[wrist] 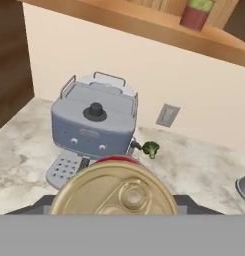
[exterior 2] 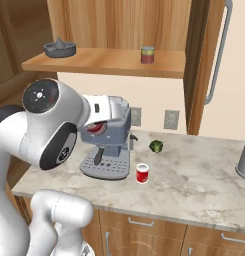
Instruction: Pick the cans from the counter and place them in their designated side in the cabinet.
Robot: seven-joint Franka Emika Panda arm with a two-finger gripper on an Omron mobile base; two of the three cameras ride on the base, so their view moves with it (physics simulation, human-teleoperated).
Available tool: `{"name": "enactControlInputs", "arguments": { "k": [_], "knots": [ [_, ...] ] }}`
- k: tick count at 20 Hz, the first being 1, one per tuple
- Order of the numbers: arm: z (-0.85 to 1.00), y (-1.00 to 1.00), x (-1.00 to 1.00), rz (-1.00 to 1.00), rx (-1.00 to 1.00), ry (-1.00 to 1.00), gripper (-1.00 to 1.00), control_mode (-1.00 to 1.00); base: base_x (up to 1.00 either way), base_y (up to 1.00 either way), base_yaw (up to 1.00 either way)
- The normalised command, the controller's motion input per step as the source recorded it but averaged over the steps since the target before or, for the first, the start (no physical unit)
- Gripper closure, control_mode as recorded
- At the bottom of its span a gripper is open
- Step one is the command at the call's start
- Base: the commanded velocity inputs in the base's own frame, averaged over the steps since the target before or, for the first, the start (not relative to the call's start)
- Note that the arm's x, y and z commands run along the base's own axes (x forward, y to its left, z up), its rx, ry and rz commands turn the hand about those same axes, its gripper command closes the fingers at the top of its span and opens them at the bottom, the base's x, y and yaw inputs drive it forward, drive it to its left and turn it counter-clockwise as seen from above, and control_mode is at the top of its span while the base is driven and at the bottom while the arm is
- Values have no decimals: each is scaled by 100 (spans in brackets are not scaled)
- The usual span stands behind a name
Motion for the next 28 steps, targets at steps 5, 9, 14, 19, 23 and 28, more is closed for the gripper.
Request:
{"name": "enactControlInputs", "arguments": {
  "k": [5, 9, 14, 19, 23, 28],
  "knots": [
    [29, 12, 0, 2, -2, -13, 100, -100, 0, 0, 0],
    [20, 6, 2, 2, -1, -15, 100, -100, 0, 0, 0],
    [24, 5, 13, 3, 0, -11, 100, -100, 0, 0, 0],
    [35, 8, 19, 2, 0, -6, 100, -100, 0, 0, 0],
    [39, 5, 19, 0, 0, -3, 100, -100, 0, 0, 0],
    [32, 0, 18, 0, 1, -4, 100, -100, 0, 0, 0]
  ]
}}
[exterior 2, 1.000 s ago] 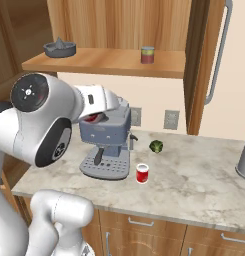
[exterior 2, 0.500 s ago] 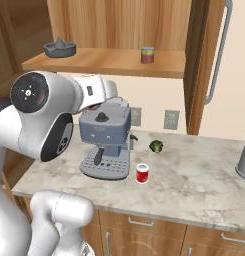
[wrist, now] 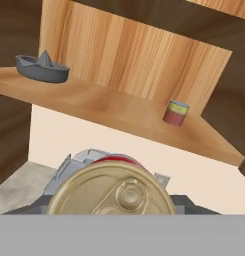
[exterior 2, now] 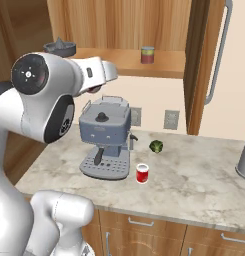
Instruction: Pick the cans from the counter and place them in their designated side in the cabinet.
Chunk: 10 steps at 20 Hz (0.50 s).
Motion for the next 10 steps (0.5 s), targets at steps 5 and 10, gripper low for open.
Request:
{"name": "enactControlInputs", "arguments": {
  "k": [5, 10],
  "knots": [
    [26, 0, 20, 0, 4, -1, 100, -100, 0, 0, 0],
    [12, 0, 18, -3, 4, -3, 100, -100, 0, 0, 0]
  ]
}}
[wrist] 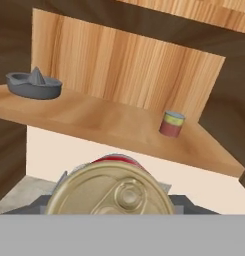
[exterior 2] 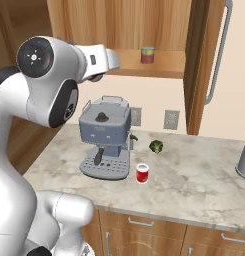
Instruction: Pick the cans from the counter and place them in their designated side in the cabinet.
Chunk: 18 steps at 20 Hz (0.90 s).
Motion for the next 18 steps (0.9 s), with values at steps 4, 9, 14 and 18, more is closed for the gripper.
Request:
{"name": "enactControlInputs", "arguments": {
  "k": [4, 9, 14, 18],
  "knots": [
    [2, 0, 19, -5, 2, -4, 100, -100, 0, 0, 0],
    [0, 0, 25, -3, 0, -2, 100, -100, 0, 0, 0],
    [0, -1, 24, -1, 0, 0, 100, -100, 0, 0, 0],
    [0, -4, 22, 0, 1, 0, 100, -100, 0, 0, 0]
  ]
}}
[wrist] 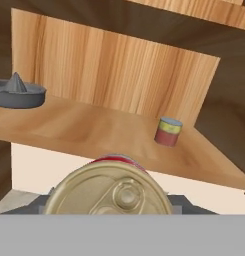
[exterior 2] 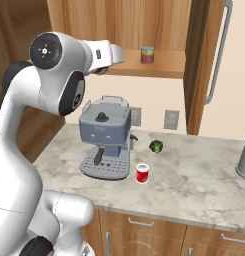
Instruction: Pick the cans from the counter and place them in their designated side in the cabinet.
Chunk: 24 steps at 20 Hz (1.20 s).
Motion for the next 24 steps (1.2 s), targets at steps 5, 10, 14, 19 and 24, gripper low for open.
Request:
{"name": "enactControlInputs", "arguments": {
  "k": [5, 10, 14, 19, 24],
  "knots": [
    [0, -5, 25, 0, 1, 4, 100, -100, 0, 0, 0],
    [0, -10, 25, 0, 1, 9, 100, -100, 0, 0, 0],
    [0, -12, 22, 0, 0, 3, 100, -100, 0, 0, 0],
    [0, -8, 24, 0, 0, 0, 100, -100, 0, 0, 0],
    [0, -4, 33, 0, 0, 0, 100, -100, 0, 0, 0]
  ]
}}
